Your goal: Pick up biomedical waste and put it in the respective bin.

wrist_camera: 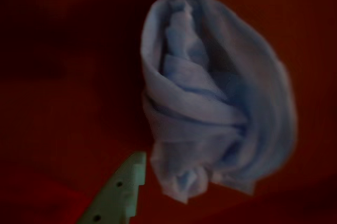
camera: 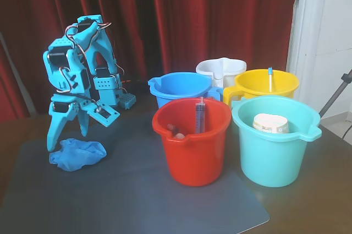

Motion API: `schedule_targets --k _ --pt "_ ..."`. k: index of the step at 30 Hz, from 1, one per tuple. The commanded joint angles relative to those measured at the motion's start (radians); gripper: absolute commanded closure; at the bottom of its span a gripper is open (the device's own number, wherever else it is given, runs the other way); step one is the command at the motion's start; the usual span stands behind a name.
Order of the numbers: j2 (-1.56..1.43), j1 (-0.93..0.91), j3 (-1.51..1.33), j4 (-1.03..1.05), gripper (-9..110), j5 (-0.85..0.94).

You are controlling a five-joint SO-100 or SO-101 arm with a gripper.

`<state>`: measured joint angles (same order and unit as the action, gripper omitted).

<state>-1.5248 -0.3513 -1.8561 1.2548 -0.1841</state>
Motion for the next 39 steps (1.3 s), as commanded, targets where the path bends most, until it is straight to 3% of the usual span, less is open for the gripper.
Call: schedule_targets --k 1,9,14,39 --pt "-0.058 0.008 -0.005 -0.012 53 0.011" --pt "-0.058 0.008 -0.069 -0.023 53 0.084" --pt "-0.041 -0.003 -0.233 -0.295 53 0.092" --pt "0.124 0.008 -0.186 -0.376 64 0.08"
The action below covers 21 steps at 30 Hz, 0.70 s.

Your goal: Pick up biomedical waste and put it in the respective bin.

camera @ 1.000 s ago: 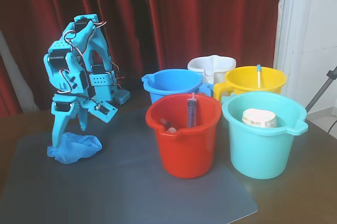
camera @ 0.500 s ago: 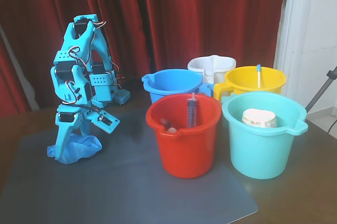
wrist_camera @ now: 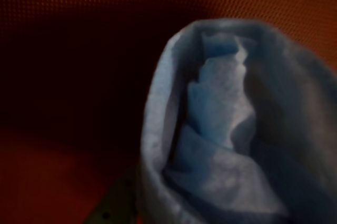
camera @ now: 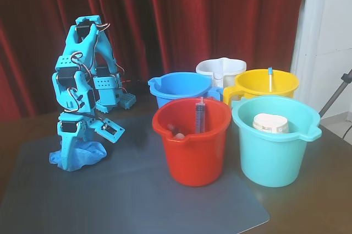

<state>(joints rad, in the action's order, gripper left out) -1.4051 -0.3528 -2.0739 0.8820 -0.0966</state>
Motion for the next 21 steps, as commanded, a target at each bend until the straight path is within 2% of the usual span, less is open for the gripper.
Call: schedule_targets --k 1,10,17,20,21 --pt "0.005 0.009 0.041 -0.002 65 -0.008" --pt "0.071 -0.005 0.114 0.012 101 -0.008" --pt "0.089 -0.092 0.137 -0.034 102 -0.014" --pt "0.083 -0.078 0.233 0.0 102 -0.152" --pt "0.083 -0.052 0.314 0.066 102 -0.253"
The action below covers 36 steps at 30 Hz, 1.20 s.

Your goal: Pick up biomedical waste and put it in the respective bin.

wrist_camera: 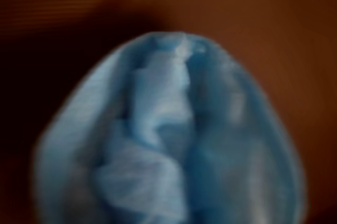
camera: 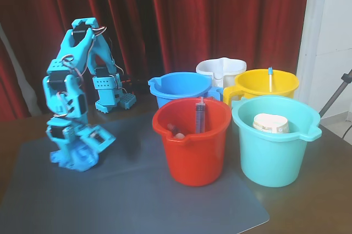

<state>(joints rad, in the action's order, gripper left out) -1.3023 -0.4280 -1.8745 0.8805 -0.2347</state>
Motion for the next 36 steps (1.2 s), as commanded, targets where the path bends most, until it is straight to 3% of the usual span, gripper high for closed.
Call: schedule_targets --k 1,8,17,22,25,36 --pt "-0.02 0.038 0.202 0.14 102 -0.196" --pt "-0.003 0.141 0.971 0.689 102 -0.52" --pt "0.103 0.486 1.588 0.862 102 -0.95" --pt "0.13 0.718 1.689 0.795 102 -1.187" --pt "0.183 0.871 1.689 0.609 102 -1.289" --pt "0.462 1.131 1.701 0.012 102 -1.41"
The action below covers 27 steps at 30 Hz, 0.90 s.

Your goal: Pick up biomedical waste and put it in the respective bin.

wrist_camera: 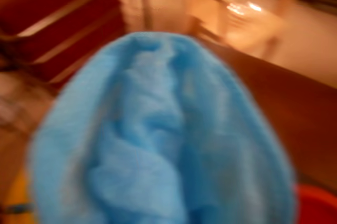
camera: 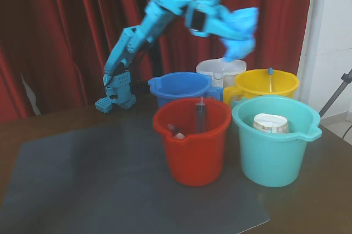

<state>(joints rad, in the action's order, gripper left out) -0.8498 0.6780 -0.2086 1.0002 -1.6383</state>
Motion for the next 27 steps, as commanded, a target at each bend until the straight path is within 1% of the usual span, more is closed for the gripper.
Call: schedule_targets --k 1,12,27 --pt "0.026 0.04 0.035 -0.137 102 -0.005" --pt "0.091 0.153 0.037 -0.256 102 -0.003" --pt "0.114 0.16 0.018 -0.241 102 0.006"
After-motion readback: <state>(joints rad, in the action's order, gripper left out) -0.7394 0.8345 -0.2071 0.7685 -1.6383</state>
